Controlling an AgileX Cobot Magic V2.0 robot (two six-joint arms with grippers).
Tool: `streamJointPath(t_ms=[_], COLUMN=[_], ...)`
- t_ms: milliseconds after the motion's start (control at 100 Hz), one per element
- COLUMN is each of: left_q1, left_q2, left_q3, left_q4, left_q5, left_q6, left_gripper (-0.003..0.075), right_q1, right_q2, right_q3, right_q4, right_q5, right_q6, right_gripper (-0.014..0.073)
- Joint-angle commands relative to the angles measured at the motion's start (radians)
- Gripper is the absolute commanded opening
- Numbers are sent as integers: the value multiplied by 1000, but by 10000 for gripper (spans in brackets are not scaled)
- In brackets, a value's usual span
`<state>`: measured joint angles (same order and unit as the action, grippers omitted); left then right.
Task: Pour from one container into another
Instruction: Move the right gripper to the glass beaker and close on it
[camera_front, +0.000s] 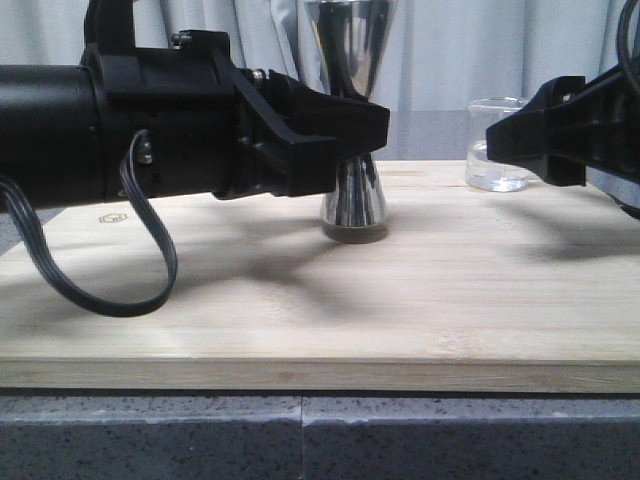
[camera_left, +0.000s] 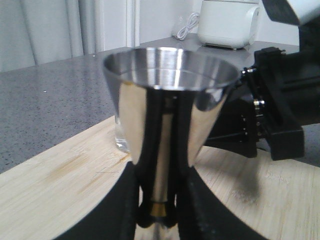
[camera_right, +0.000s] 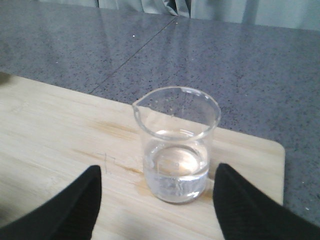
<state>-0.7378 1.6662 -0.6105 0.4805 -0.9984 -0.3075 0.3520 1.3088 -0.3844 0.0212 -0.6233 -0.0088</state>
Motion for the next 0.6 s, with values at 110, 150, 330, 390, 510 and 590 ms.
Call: streamJointPath(t_ms=[110,150,330,390,510,590], left_q1=[1,1,1,1,1,1], left_q2=[-31,-31,-31,-31,-31,-31], left_q3=[-23,-23,-25,-25,-25,-25], left_q4=[-11,-11,6,8,8,16], left_q5=[-82,-82,-90,-93,-95,-95], left_q6=[-5,-5,-5,-5,-24,-27], left_gripper=[-19,-19,-19,-19,-19,-19], right_q1=[2,2,2,0,-13,-20], right_q2=[28,37,80,95,115,127], right_q3=[-23,-23,-23,-23,-23,-23], right_q4=[-11,-11,-11,-11,-11,-11], right_q5=[-166,-182,-247,-264,-291,-308], right_q6=[-10,-10,-10,-10,-10,-10], right_gripper=[437,437,437,437,437,437])
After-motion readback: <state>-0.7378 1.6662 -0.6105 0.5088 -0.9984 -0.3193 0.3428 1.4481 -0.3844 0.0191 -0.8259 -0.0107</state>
